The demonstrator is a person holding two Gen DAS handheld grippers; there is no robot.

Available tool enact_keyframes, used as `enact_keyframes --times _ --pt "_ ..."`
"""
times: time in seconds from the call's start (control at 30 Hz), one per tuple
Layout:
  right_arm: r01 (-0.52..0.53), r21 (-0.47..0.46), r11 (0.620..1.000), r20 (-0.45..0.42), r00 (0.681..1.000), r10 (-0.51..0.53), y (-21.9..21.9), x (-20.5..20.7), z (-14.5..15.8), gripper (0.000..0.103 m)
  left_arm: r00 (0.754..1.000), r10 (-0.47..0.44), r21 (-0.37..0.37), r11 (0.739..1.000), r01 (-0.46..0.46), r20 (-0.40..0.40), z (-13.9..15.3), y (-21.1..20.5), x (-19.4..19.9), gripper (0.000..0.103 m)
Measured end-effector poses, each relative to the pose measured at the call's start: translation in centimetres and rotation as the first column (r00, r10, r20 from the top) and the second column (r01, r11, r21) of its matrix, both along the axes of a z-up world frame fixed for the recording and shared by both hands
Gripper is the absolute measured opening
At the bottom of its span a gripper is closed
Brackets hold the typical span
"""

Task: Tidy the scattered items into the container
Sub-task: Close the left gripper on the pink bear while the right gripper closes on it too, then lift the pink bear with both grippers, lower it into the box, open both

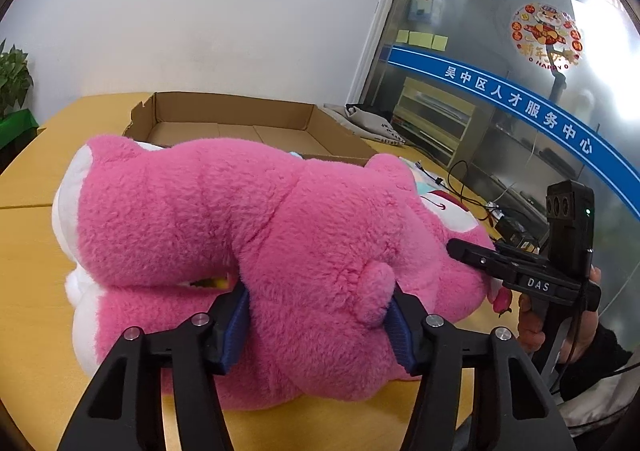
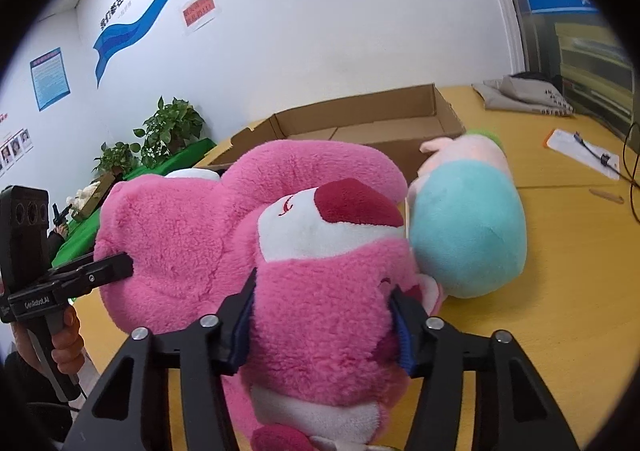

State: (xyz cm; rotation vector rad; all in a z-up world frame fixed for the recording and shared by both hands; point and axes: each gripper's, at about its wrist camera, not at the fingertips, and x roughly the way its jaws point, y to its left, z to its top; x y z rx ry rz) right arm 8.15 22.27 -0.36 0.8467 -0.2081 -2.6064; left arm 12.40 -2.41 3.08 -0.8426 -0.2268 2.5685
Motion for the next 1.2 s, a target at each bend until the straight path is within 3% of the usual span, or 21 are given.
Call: enact_keyframes --times 0.2,0.33,0.5,0.7,0.8,0.9,1.0,1.1,1.2 --pt "-0.023 -0.015 1.0 -0.069 0.997 0.022 -0.1 0.9 4.8 0.051 0.998 -0.002 0.039 0.999 0.005 -0.061 3.9 -0.4 0.3 0.06" --pt "-0.027 -0.012 1.0 -0.164 0.986 0.025 0.0 -1.0 8.9 0.051 0.995 -0.011 0.036 0.999 0.015 -0.101 7.3 -0.1 -3.7 0.06" --pt "-0.005 -0.01 1.0 -0.204 0.979 0.003 0.4 -8.1 13.3 0.051 0.992 -0.012 0.025 1.0 0.015 -0.125 11.1 0.0 -13.3 0.06" --pt "0.022 0.016 1.0 -0.18 0.983 -0.019 0.5 -21.1 16.6 0.051 1.0 -0.016 0.072 0.997 0.017 -0.022 11.8 -1.3 -29.3 0.06" --pt "0.043 0.027 0.999 -0.099 0.994 -0.041 0.4 -28.3 15.7 0.051 0.997 -0.013 0.069 0.998 0.008 0.072 10.2 -0.9 -36.5 0.06" --pt "0.069 0.041 0.997 -0.008 0.998 -0.068 0.6 -35.1 13.1 0.052 0.979 -0.015 0.063 0.998 0.002 0.203 6.6 -0.1 -43.2 0.06" --pt "0.089 0.077 0.993 0.073 0.993 -0.094 0.9 -40.8 9.0 0.052 0.946 -0.009 0.046 0.999 -0.006 0.324 1.5 0.5 -48.9 0.06" --pt "0.101 0.118 0.988 0.194 0.973 -0.123 1.1 -45.8 3.6 0.052 0.902 0.021 -0.007 1.0 -0.02 0.432 -4.1 1.3 -52.7 0.05" --pt "0.117 0.169 0.979 0.243 0.957 -0.157 1.0 -47.4 0.2 0.055 0.913 0.036 -0.031 0.999 -0.026 0.407 -5.3 2.1 -53.0 0.051"
